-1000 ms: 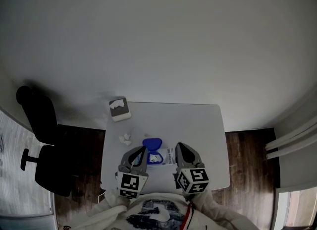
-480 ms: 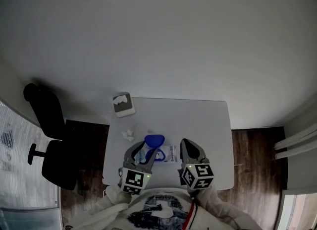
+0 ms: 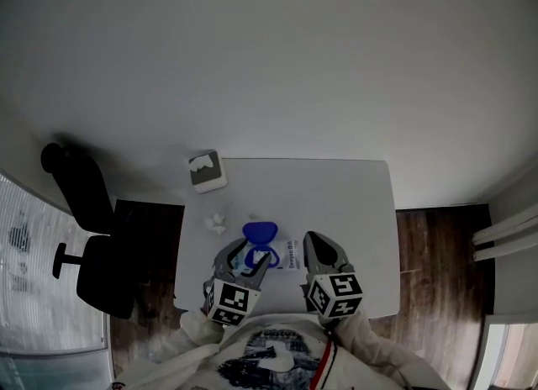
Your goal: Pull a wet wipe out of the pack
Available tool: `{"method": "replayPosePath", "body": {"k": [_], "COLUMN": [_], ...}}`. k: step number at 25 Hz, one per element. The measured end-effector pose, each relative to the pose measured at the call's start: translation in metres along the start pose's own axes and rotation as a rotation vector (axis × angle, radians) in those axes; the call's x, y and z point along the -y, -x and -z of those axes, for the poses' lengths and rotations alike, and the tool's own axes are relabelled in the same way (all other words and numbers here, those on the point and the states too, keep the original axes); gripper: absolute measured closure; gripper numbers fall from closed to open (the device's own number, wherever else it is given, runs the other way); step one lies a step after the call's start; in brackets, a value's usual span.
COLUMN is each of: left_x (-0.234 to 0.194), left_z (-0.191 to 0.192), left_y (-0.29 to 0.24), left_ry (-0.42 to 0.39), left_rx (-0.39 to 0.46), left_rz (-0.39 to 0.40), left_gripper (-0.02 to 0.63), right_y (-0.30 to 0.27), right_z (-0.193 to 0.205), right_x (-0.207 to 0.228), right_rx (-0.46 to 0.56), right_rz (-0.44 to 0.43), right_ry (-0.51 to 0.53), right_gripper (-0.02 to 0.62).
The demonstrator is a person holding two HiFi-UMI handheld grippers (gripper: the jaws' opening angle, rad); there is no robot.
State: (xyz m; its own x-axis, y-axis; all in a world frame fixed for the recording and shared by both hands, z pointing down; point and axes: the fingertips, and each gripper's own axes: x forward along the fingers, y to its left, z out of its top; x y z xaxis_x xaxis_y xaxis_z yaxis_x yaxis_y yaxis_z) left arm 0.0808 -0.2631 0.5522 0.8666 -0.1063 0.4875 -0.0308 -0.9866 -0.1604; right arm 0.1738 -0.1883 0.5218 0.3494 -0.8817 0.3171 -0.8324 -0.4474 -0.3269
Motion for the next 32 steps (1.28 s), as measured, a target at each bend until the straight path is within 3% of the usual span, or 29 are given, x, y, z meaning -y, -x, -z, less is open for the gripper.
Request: {"method": "replayPosePath", "body": {"k": [4, 11, 14, 19, 32], "left_x": [0.014, 0.052, 0.060, 0.047, 0.076], "left_z": [0.015, 0.061, 0.074, 0.086, 0.100], "left_y": [-0.012, -0.039, -0.046, -0.056, -0.066], "left_ry": [-0.088, -0.285, -0.279, -0.305, -0.326], "left_rx": [-0.081, -0.264, -0.295, -0.329, -0.377], "left_rz": [0.069, 0.264, 0.308, 0.271, 0.355], "left_gripper": [0.362, 0.363, 0.364, 0.364, 0.364], "right_y": [0.000, 0.006, 0.011, 0.014, 0.022], "right_z": [0.005, 0.031, 0.041, 0.035, 0.042], "right_x": [0.004, 0.012, 0.010, 0.013, 0.017], "right_rx": [-0.017, -0.077, -0.105, -0.073, -0.106], "right_rz": [0.004, 0.025, 0.021, 0.026, 0.046], "right_ry": [-0.008, -0.058, -0.059, -0.063, -0.061], "right_gripper": [0.589, 0.589, 0.589, 0.589, 0.589]}}
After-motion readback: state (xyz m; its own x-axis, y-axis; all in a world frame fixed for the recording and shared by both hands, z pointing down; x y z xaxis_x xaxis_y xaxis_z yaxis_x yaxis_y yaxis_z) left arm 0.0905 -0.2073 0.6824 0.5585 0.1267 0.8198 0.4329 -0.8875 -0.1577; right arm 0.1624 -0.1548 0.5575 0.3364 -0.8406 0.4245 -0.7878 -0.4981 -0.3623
